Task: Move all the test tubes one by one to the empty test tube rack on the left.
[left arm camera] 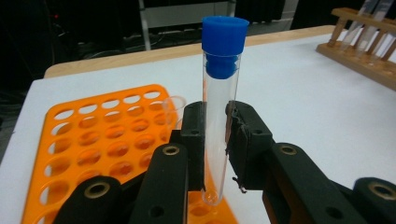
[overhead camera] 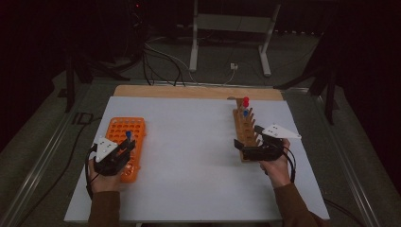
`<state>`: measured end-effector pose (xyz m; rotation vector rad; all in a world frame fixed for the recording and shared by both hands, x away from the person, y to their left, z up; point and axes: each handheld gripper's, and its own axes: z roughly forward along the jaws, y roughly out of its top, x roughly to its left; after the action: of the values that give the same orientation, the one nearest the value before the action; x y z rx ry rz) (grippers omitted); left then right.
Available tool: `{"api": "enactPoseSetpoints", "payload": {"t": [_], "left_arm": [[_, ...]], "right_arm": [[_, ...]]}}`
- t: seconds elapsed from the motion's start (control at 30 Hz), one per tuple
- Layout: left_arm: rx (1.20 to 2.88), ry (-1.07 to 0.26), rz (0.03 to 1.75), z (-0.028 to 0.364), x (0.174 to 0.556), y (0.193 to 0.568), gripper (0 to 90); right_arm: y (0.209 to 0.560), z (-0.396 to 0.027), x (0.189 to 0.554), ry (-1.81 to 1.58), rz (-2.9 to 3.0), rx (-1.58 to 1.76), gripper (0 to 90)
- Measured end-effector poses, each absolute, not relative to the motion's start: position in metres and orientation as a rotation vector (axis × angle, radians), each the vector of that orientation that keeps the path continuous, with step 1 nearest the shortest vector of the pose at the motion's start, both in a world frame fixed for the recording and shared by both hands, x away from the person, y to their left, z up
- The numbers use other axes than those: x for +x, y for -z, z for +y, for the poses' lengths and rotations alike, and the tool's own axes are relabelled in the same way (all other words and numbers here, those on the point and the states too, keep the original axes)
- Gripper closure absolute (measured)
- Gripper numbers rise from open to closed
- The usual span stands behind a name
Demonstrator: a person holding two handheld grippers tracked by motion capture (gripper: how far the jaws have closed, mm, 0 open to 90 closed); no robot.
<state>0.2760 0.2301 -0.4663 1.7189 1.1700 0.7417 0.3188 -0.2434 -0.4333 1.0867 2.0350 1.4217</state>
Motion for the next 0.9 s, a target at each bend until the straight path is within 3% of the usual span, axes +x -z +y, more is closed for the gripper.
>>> {"api": "enactPoseSetpoints", "payload": {"t": [0.9], "left_arm": [[1.926, -0.695, 1.295, 0.225, 0.277, 0.481, 77.7]], "right_arm": [[0.434, -0.242, 0.319, -1.423, 2.045, 1.078, 0.3]]}}
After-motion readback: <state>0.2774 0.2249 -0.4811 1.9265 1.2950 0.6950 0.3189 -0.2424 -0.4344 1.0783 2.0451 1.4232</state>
